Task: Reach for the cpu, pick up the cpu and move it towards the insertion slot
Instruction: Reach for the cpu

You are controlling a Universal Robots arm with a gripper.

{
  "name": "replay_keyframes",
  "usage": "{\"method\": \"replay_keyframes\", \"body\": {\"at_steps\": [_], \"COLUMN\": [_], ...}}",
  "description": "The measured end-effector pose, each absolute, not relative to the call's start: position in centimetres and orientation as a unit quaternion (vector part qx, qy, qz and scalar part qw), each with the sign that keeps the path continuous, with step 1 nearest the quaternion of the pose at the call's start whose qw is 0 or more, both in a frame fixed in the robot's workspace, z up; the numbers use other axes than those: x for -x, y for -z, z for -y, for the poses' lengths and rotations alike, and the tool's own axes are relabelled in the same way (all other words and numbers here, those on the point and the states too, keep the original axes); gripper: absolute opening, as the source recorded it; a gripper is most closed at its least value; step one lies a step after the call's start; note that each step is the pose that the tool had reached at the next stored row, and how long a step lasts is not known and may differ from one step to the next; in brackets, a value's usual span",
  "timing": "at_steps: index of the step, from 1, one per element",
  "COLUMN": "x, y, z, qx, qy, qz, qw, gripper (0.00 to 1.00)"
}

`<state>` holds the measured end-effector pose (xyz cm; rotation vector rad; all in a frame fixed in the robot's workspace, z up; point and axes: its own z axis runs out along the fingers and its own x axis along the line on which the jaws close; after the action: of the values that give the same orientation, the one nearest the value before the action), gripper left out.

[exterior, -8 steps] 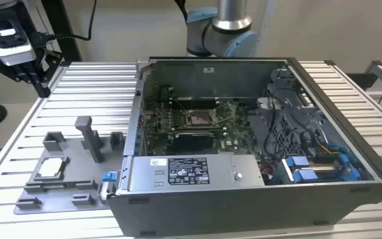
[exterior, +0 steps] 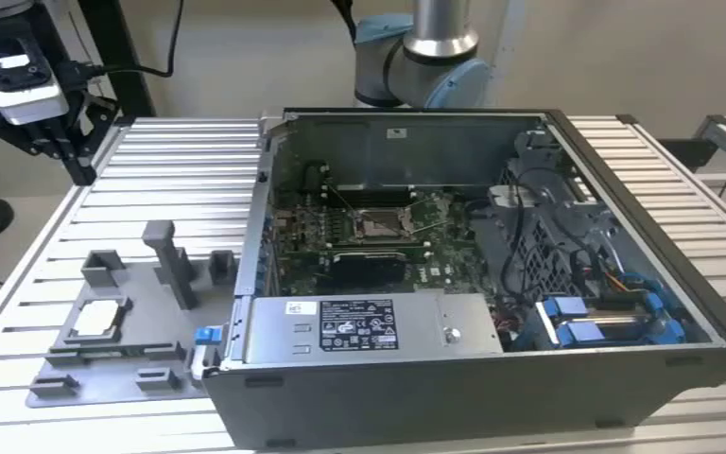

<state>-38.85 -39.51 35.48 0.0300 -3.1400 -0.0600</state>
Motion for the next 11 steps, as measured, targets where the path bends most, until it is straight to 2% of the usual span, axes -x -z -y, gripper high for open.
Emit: {"method": "replay_keyframes", "body": {"at_steps": [11], "x": [39.4], "y": [-35.5], "z": [40.6], "qx": [-0.01], "qy": [0.019], "qz": [1.0], "qw": [0.0], "gripper": [0.0]}}
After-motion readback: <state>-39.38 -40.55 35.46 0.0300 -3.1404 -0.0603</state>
